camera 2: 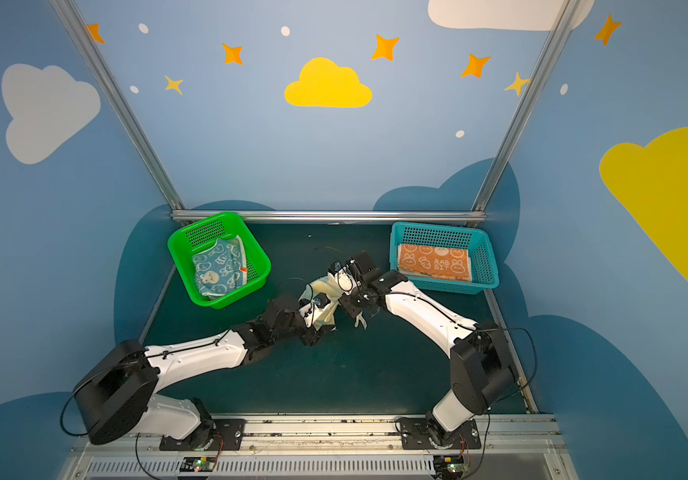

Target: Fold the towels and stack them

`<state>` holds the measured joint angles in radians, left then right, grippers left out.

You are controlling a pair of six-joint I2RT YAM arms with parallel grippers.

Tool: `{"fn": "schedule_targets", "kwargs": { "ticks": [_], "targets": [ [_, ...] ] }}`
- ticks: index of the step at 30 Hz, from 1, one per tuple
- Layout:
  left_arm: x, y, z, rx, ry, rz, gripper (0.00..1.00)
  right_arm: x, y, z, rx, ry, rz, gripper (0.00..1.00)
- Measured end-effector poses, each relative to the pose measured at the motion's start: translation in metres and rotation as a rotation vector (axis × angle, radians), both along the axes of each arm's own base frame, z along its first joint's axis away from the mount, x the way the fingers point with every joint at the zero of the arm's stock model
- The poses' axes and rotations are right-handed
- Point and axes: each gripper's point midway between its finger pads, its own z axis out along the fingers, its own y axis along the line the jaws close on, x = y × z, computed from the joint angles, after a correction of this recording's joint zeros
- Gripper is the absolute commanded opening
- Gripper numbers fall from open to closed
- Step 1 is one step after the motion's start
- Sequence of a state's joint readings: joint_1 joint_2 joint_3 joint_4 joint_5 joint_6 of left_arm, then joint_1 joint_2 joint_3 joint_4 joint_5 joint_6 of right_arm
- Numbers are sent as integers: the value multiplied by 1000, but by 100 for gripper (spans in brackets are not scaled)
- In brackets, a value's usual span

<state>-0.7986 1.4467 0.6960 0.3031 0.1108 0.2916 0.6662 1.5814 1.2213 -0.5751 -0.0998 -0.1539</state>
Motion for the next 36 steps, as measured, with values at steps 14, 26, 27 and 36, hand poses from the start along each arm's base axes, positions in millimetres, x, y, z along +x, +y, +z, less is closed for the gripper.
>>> {"fn": "schedule_targets", "kwargs": {
  "ticks": [14,26,27,36],
  "targets": [
    [21,-5,2,11,0,52,4,1,5,-1,34,-1,6,0],
    [49,12,20,17,21,181,4,21,14,-50,77,60,-156,32],
    [53,14,18,20,30,194,4,24,12,-58,67,66,-178,33],
    [75,51,-15,73,145,337,4,34,-16,-88,24,86,-312,34]
  ]
}}
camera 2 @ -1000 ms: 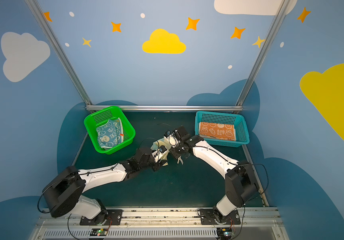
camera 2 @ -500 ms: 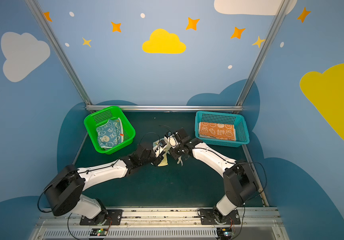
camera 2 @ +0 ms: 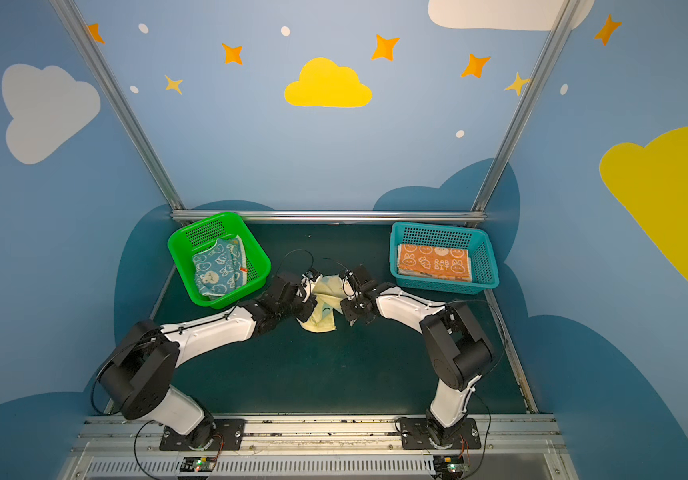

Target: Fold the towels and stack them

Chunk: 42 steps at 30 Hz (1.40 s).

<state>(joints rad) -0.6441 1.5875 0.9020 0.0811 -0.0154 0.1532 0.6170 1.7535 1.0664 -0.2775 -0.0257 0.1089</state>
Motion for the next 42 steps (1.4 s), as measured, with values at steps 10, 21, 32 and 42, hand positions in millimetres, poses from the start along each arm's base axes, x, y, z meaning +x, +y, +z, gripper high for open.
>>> {"fn": "schedule_targets", "kwargs": {
  "ticks": [10,21,32,42],
  "targets": [
    [13,0,-5,8,36,32,4,1,-19,-12,0,27,-31,34],
    [14,4,-10,28,58,52,4,-9,-33,-7,31,32,-35,31],
    [15,5,-10,35,64,57,4,-9,-35,-4,50,32,-22,11],
    [20,5,1,32,69,66,4,-6,-40,15,59,9,-31,0]
  ]
}}
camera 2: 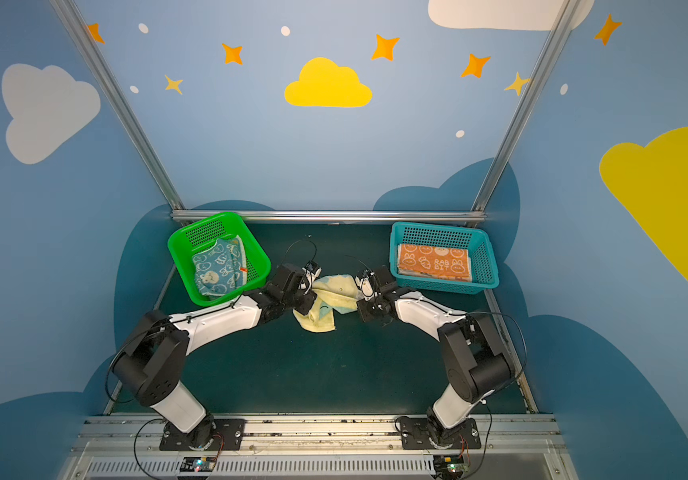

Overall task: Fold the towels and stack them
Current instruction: 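Lift the cream towel by two corners with both grippers, letting it hang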

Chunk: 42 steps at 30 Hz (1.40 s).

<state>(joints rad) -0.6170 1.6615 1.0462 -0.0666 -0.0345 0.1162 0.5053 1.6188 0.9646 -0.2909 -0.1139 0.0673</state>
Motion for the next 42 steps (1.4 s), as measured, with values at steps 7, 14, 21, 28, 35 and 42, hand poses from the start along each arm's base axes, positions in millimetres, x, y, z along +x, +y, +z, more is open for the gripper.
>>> {"fn": "schedule_targets", "kwargs": {
  "ticks": [7,14,21,28,35,42],
  "targets": [
    [32,-13,93,-39,-108,32,4,33,4,98,26,-213,-2,0],
    [44,-6,190,-65,-255,79,4,46,-4,215,54,-542,24,0],
    [18,7,254,-89,-343,44,4,30,-11,289,65,-800,106,0],
    [-42,12,312,-160,-422,-63,4,-10,-11,340,121,-943,235,0],
    [-110,17,349,-274,-472,-210,4,-72,-12,383,246,-1049,365,0],
    [-159,21,359,-375,-475,-339,4,-123,-15,410,350,-1119,467,0]
  ]
}}
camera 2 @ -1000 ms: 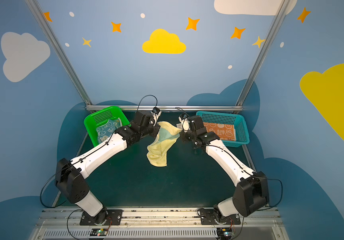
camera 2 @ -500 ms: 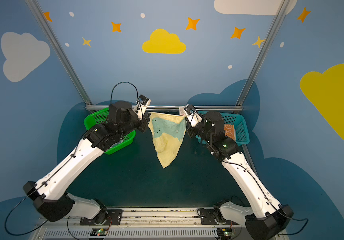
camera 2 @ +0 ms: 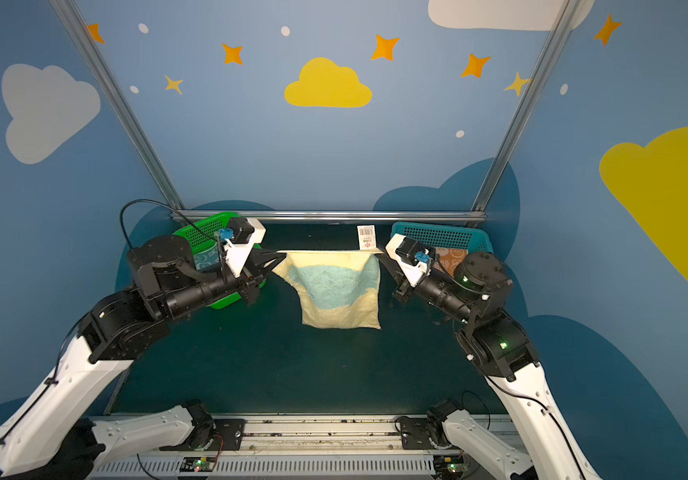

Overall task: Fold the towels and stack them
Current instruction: 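Lift the cream towel by two corners with both grippers, letting it hang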

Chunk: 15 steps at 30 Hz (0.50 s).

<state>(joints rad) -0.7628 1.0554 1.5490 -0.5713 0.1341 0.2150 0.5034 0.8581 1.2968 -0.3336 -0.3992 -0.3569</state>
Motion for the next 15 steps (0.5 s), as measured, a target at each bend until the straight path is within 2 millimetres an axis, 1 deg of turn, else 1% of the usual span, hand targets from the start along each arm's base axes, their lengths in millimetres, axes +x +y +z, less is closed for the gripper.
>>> {"fn": "schedule_targets", "kwargs": {
  "ticks": [2,4,6,8,10,12,15],
  "targets": [
    [-12,2,1,-24,-5,-34,4,-9,-1,5,11,-15,21,0],
    [-19,4,4,-40,-12,-53,4,-14,-1,7,17,-21,33,0],
    [-20,5,6,-53,-20,-55,4,-15,-1,7,18,-19,37,0],
    [-17,5,7,-57,-24,-39,4,-12,0,4,13,-10,34,0],
    [-7,5,4,-46,-20,2,4,-2,2,-3,2,11,15,0],
    [7,5,-4,-22,-10,50,4,11,4,-12,-13,37,-17,0],
    [39,5,-25,40,24,154,4,39,7,-30,-46,84,-79,0]
  ]
}}
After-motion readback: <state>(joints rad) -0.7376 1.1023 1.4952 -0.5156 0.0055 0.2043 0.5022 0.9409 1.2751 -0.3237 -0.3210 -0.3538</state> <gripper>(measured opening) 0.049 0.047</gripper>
